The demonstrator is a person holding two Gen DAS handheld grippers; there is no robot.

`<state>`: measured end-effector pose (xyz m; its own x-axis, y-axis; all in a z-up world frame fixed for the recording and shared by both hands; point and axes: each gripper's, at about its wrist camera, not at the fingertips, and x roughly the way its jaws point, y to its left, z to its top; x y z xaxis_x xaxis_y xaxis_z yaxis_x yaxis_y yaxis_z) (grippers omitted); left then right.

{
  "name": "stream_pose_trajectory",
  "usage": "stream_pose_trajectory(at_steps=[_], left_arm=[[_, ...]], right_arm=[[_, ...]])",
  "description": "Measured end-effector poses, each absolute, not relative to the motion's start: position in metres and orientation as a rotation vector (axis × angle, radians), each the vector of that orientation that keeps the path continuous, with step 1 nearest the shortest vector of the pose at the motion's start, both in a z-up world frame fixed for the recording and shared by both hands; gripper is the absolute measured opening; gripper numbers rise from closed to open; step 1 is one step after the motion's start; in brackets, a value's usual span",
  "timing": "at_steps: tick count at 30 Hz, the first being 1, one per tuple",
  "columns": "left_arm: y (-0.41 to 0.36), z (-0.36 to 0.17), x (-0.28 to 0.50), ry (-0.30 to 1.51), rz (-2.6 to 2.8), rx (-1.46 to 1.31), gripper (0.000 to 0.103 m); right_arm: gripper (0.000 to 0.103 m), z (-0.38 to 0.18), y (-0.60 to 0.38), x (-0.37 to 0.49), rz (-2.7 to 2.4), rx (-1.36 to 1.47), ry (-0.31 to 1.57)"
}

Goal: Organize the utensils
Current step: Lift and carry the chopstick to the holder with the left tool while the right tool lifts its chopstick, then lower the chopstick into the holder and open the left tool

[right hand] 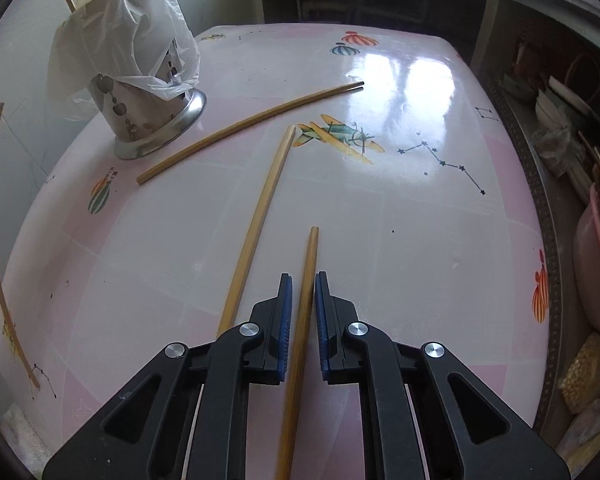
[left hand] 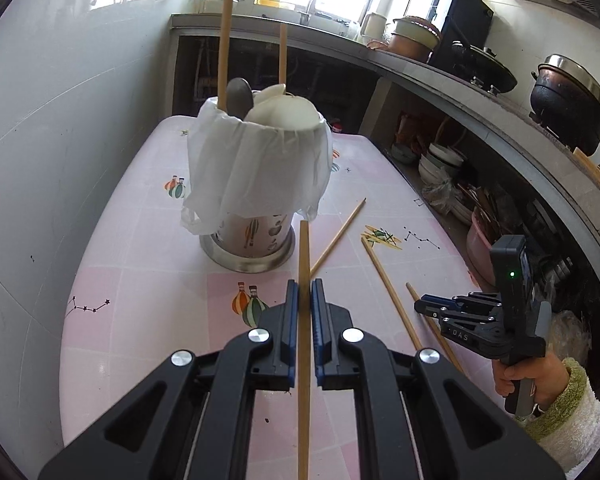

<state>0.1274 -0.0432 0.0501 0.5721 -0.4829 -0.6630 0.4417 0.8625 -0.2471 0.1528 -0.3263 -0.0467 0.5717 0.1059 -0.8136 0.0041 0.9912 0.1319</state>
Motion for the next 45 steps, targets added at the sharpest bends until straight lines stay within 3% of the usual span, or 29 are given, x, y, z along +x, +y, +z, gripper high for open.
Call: stream_pose_trajectory(at_steps=[6, 14, 24, 45], left_arm=[[-0.031, 0.056, 0.126, 0.774, -0.540, -0.083, 0.006], [-0.022, 0.071, 0.120, 0.728, -0.553, -0.094, 0.006], [-0.002, 0.129, 0.106, 0.586, -0.581, -0.117, 0.006], [0.000, 0.277, 0.147, 0.194, -0.590, -0.113, 0.006]], right_arm=[[0.004, -0.035, -0.341, 0.145, 0.095, 0.272, 0.929], [0.004, 0.030, -0.379, 0.103, 0.176, 0.473, 0.738], [0.004, 0.099, -0.387, 0.078, 0.261, 0.525, 0.525], [0.004, 0.122, -0.381, 0.100, 0.356, 0.500, 0.459]])
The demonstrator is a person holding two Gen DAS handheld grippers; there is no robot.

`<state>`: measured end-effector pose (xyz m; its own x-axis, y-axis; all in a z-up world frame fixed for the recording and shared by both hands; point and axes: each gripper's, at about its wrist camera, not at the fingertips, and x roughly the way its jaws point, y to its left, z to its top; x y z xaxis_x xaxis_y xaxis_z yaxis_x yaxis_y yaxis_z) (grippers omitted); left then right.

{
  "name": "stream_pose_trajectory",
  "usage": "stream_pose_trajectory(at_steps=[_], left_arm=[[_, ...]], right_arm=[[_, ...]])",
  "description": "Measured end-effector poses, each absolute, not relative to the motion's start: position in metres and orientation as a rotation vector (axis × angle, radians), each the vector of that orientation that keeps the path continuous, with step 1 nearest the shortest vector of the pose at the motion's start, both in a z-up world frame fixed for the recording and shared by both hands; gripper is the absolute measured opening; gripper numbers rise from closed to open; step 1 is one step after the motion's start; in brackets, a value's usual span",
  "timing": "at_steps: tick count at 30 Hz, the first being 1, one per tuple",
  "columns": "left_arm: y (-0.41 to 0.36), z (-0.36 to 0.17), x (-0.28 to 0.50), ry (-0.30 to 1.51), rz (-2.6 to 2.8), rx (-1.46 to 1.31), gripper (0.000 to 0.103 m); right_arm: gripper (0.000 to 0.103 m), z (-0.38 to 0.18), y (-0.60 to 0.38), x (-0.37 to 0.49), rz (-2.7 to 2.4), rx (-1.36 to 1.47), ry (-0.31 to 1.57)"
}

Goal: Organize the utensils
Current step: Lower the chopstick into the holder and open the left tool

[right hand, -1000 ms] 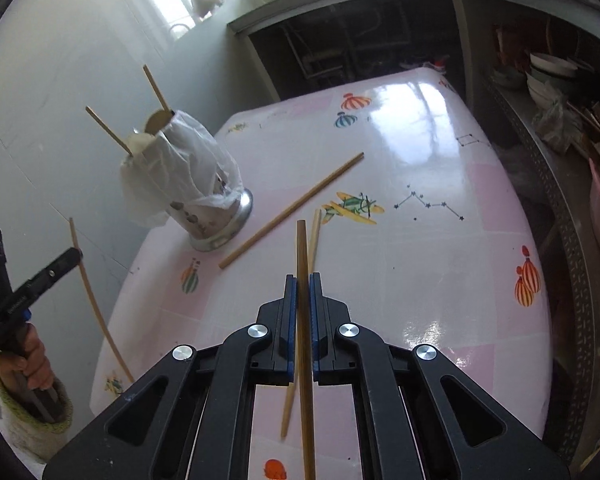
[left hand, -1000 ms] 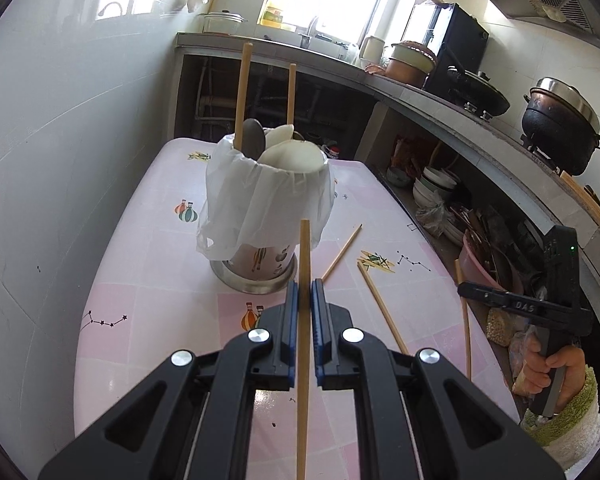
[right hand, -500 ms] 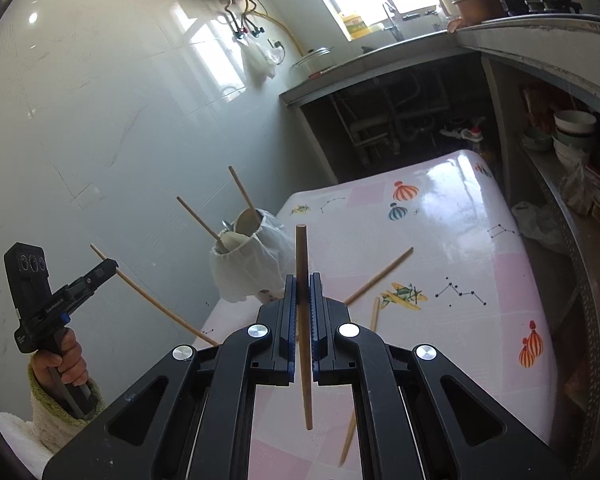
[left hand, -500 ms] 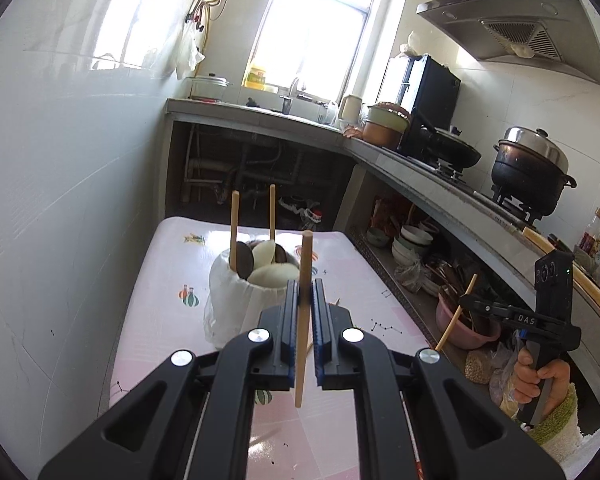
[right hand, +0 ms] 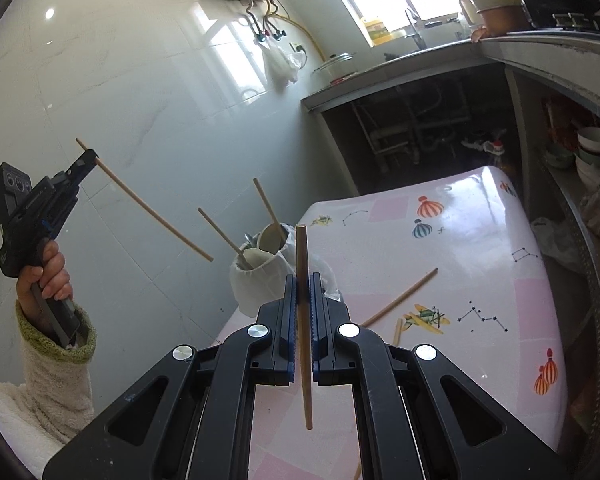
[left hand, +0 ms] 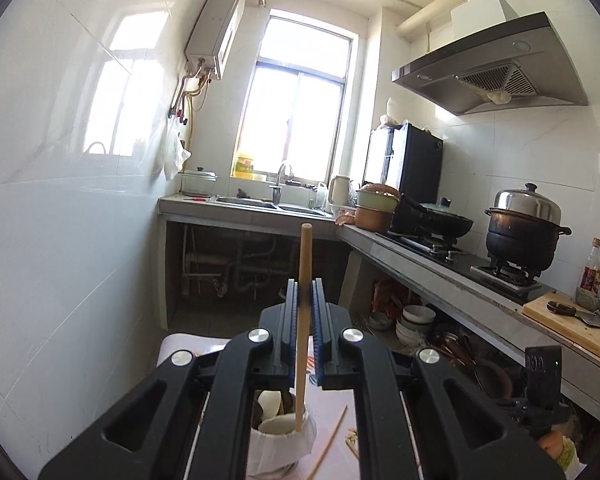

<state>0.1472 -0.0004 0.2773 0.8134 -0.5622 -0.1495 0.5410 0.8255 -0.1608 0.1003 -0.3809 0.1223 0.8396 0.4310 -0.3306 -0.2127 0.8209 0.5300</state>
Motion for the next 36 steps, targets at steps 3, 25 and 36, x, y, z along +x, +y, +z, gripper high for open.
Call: stream_pose_trajectory(at_steps=[3, 25, 36], left_arm=[[-0.010, 0.277, 0.170, 0.177, -0.570, -0.117, 0.006], [-0.064, 0.160, 0.253, 0.429, -0.616, -0.056, 0.006], [-0.071, 0.125, 0.254, 0.563, -0.601, 0.022, 0.007]], right_arm=[[0.004, 0.121, -0.380, 0.103, 0.356, 0.504, 0.467], [0.004, 0.109, -0.383, 0.117, 0.342, 0.530, 0.525], [0.004, 0.113, -0.381, 0.116, 0.341, 0.513, 0.523]])
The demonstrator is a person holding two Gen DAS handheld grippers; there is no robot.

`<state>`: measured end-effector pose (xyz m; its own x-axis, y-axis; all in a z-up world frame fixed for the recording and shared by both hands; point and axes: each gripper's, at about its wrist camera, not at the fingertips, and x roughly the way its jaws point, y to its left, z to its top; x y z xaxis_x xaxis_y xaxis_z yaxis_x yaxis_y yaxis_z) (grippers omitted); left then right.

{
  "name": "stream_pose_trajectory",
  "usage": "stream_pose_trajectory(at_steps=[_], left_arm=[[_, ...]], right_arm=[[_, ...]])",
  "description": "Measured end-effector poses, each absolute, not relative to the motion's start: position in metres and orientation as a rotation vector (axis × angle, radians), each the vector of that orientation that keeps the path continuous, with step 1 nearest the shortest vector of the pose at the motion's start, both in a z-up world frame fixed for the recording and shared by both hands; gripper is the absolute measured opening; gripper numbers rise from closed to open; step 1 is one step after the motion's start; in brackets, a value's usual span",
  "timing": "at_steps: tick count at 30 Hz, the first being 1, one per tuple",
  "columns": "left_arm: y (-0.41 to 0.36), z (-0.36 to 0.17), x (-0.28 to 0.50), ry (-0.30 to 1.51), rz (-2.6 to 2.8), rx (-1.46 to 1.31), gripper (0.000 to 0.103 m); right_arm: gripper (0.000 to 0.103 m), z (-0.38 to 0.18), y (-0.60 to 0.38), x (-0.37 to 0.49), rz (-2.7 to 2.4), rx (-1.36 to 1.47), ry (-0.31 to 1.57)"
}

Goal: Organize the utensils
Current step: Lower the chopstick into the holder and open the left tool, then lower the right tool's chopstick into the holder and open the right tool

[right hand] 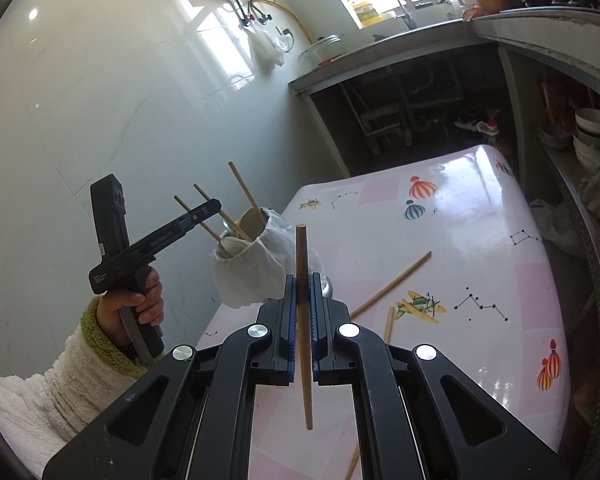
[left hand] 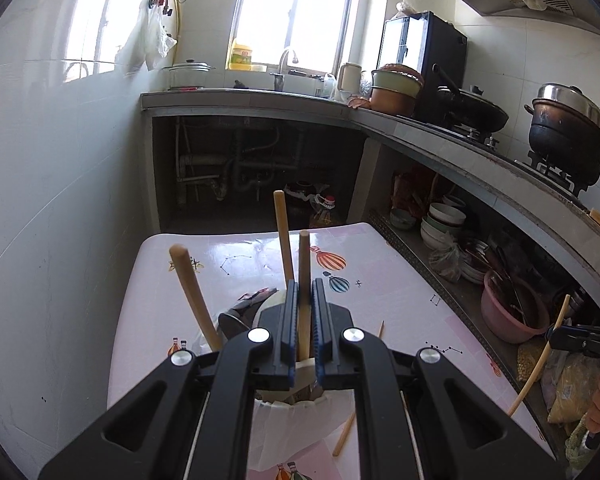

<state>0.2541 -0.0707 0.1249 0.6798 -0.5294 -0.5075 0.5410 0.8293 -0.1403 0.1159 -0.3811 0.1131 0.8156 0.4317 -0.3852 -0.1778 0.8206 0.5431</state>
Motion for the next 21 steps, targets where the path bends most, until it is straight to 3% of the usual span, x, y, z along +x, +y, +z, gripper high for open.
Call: stream_pose_trajectory(at_steps=[3, 6, 10, 21], left_arm=[[-0.068, 0.127, 0.253, 0.591, -0.604, 0.024, 0.009], [-0.058, 0.131, 0.244, 0.577, -0.599, 0.001, 0.030], [-0.038, 0.139, 0.221, 0.530, -0.587, -0.039, 0.043], [0.038, 0.112, 0.158, 0.536, -0.483, -0.160, 0.054]], right_arm=[[0.004, 0.116, -0.381, 0.116, 0.341, 0.508, 0.519], [0.004, 0.127, -0.379, 0.119, 0.348, 0.488, 0.502], [0.004, 0.159, -0.370, 0.126, 0.374, 0.436, 0.441], [0.004, 0.258, -0.345, 0.167, 0.500, 0.389, 0.228]])
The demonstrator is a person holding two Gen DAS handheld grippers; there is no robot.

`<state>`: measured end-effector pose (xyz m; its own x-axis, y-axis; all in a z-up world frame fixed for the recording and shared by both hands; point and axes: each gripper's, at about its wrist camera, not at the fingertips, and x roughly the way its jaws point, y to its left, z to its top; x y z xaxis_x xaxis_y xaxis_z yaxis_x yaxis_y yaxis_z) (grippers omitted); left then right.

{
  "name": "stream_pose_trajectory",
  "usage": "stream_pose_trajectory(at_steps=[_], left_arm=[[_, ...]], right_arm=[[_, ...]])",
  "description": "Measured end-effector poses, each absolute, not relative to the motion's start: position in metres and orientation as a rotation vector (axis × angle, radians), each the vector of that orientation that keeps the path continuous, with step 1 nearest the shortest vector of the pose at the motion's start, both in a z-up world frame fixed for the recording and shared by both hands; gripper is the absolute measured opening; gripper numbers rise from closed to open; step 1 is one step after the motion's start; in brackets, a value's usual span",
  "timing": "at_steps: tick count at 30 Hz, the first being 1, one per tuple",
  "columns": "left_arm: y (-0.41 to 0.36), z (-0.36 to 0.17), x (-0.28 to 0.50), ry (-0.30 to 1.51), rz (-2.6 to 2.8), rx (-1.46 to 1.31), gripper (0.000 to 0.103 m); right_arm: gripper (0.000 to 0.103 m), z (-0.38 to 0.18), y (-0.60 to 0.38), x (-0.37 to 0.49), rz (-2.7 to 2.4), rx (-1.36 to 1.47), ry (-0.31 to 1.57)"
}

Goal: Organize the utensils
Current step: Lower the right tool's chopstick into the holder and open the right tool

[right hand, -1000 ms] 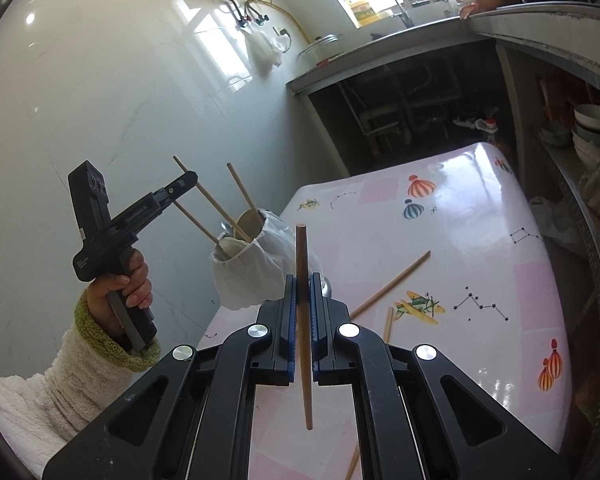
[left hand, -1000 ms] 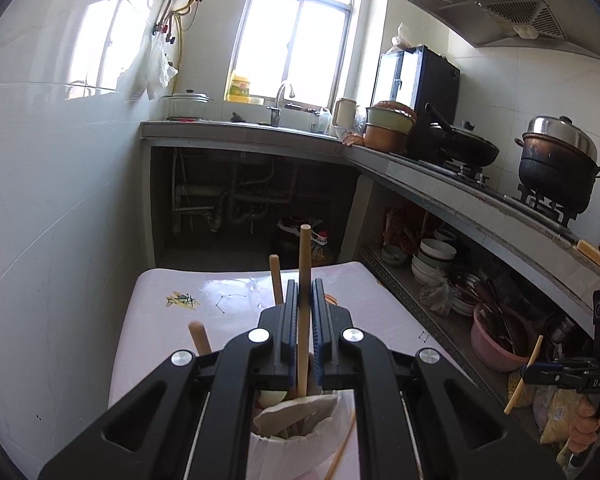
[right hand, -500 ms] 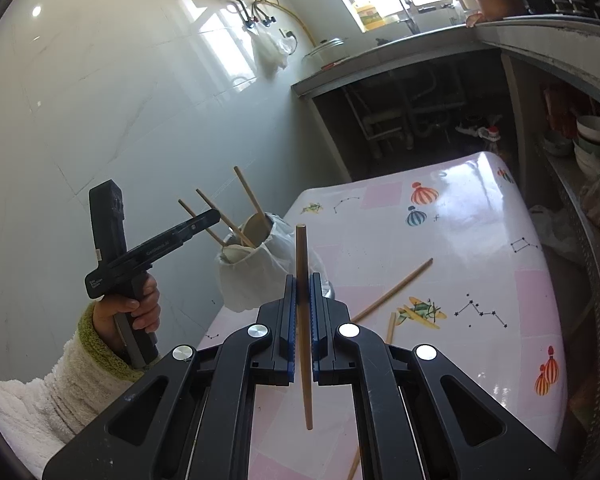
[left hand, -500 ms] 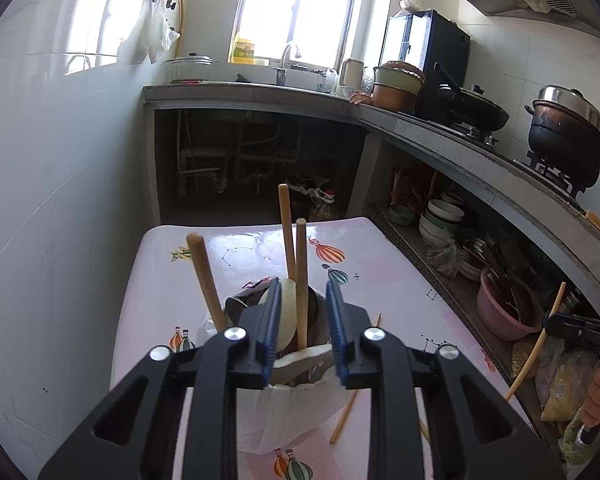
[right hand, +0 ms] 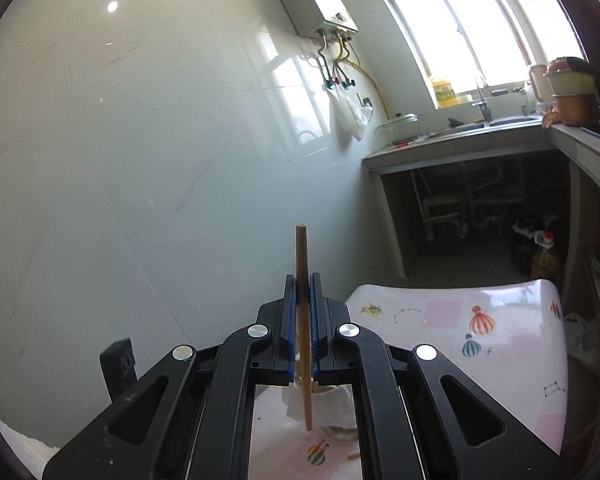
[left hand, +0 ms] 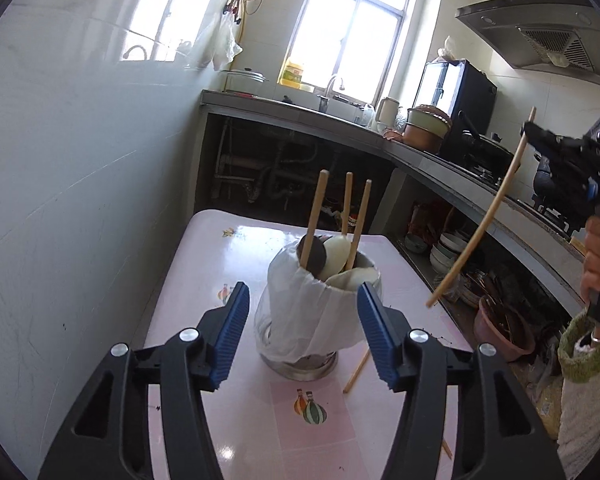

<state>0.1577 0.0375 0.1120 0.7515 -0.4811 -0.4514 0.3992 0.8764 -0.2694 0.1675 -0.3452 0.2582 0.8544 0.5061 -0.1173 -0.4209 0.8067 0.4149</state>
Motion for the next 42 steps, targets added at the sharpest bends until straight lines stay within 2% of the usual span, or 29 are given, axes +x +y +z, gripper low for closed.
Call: stream_pose_trajectory(at_steps=[8, 19, 31, 38, 40, 42], left_arm=[[0.068, 0.079, 0.136, 0.596, -0.429, -0.174, 0.055], [0.087, 0.072, 0.133, 0.580, -0.408, -0.192, 0.055], [0.075, 0.065, 0.134, 0.606, -0.432, -0.183, 0.055], [0.053, 0.064, 0.131, 0.622, -0.461, -0.136, 0.055], [0.045, 0.062, 0.129, 0.622, -0.478, -0.118, 0.055], [0.035, 0.060, 0.128, 0.627, -0.495, -0.097, 0.055]], right_arm=[[0.004, 0.257, -0.307, 0.214, 0.493, 0.347, 0.256], [0.004, 0.226, -0.278, 0.232, 0.438, 0.262, 0.326], [0.004, 0.156, -0.242, 0.234, 0.449, 0.157, 0.538], [0.005, 0.157, -0.242, 0.238, 0.461, 0.173, 0.545], [0.008, 0.158, -0.245, 0.242, 0.474, 0.200, 0.553], [0.018, 0.159, -0.252, 0.238, 0.485, 0.226, 0.536]])
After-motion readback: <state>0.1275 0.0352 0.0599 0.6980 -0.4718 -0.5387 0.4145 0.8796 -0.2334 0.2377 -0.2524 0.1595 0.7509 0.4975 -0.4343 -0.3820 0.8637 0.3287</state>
